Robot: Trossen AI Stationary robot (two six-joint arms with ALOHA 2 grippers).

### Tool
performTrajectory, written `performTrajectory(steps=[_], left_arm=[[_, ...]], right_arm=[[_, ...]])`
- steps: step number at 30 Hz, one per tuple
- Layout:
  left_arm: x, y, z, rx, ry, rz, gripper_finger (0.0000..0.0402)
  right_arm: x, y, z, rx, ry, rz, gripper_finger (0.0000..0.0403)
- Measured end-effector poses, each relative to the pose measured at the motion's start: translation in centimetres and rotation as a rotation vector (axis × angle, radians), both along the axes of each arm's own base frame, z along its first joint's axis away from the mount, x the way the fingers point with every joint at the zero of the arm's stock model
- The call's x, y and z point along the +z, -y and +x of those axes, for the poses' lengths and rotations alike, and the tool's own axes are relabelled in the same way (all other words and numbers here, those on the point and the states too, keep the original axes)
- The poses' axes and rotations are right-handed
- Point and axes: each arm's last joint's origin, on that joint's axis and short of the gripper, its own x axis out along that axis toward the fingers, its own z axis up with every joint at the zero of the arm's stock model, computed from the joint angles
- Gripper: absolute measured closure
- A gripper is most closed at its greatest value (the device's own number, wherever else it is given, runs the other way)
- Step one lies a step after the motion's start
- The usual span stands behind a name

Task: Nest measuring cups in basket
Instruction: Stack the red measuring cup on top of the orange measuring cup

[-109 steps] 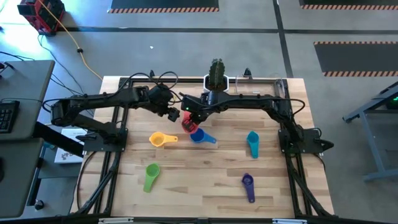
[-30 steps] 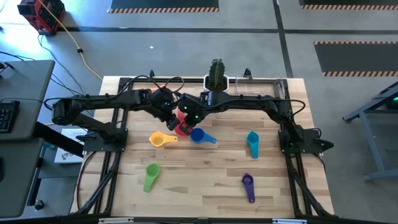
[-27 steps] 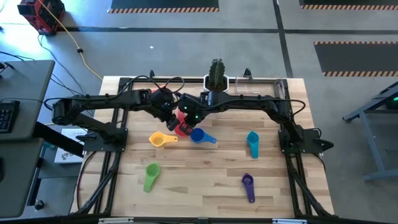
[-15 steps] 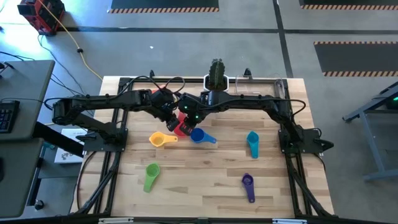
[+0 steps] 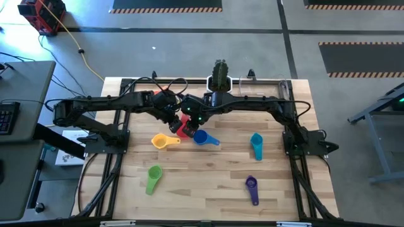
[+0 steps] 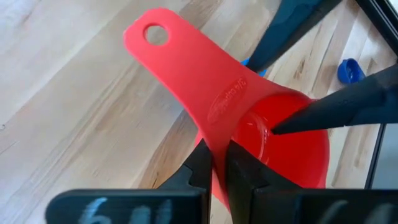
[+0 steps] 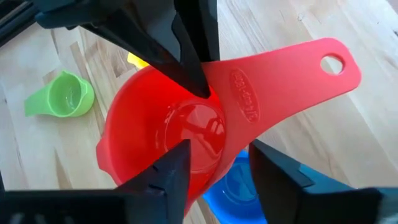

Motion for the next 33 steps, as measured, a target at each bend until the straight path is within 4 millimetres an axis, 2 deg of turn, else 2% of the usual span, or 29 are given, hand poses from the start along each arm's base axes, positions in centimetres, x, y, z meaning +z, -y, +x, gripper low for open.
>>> performTrajectory(steps=[4, 8, 24, 33], left_arm=[[0.0, 0.0, 0.0, -0.009, 0.000, 0.008, 0.0391], [0.0, 0.0, 0.0, -0.012, -0.004, 0.009, 0.0392], [-0.4, -0.1, -0.6, -0.024, -0.082, 0.051, 0.0396], [-0.7, -2.1, -2.2, -0.053, -0.166, 0.095, 0.0397]], right_arm=[[0.0, 0.2, 0.0, -0.002, -0.001, 0.000, 0.0213], [0.0, 0.6, -0.1, 0.010, -0.005, 0.045, 0.0199], [0.5, 1.8, -1.0, -0.017, -0.030, 0.093, 0.0196], [1.3, 1.5, -1.8, 0.026, -0.050, 0.140, 0.0196]])
